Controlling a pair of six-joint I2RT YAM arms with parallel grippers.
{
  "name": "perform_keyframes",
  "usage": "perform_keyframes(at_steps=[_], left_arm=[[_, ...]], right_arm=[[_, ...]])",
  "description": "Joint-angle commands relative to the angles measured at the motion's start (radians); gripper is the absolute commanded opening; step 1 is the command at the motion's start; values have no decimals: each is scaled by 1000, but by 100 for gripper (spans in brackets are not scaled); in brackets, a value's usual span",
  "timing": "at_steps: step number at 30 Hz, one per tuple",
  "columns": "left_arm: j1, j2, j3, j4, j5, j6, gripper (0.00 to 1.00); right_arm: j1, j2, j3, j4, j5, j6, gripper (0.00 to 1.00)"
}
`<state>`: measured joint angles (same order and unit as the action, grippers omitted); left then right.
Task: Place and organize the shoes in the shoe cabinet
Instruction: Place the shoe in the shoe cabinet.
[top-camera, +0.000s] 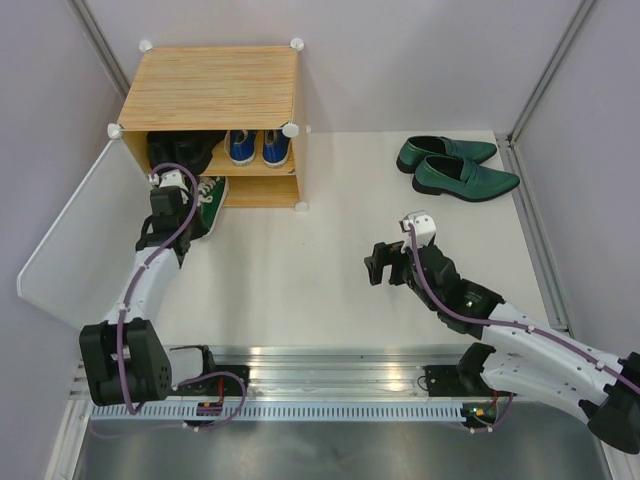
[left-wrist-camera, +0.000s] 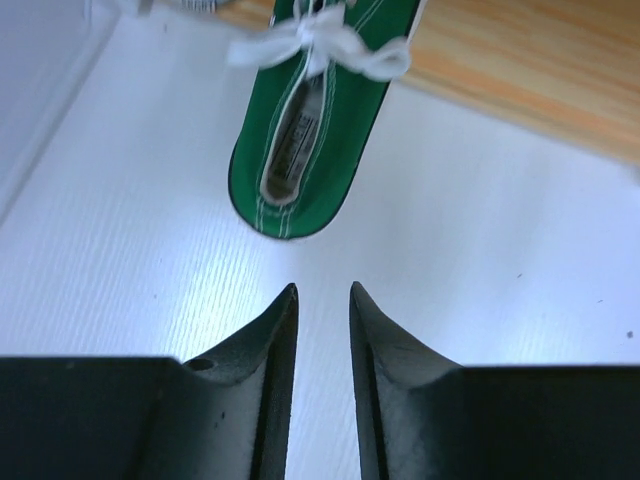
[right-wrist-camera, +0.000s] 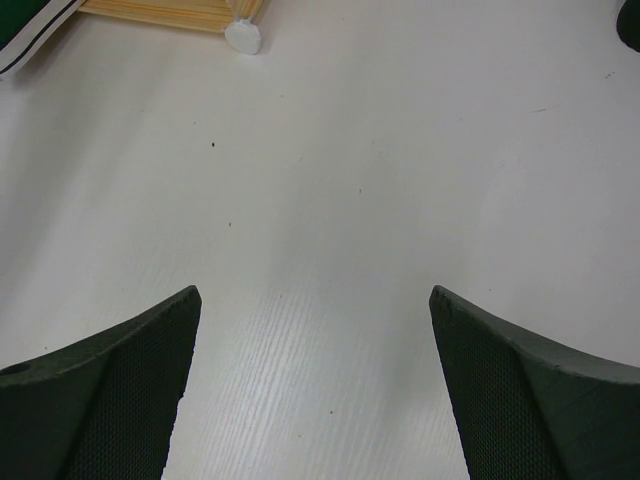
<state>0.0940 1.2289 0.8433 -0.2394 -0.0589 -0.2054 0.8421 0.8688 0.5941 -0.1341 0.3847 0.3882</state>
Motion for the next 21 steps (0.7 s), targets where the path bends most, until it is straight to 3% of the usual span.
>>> perform_keyframes(at_steps=[1,12,21], left_arm=[[4,33,-21,-50,-32,-34,31],[7,179,7,-23,-93,1,35],[13,233,42,-3,-102,55,51]], right_arm=[[-1,-19,12,30,-7,-3,98],[-1,-40,6,30,-3,-5,98],[-1,-36,6,30,3,-8,98]])
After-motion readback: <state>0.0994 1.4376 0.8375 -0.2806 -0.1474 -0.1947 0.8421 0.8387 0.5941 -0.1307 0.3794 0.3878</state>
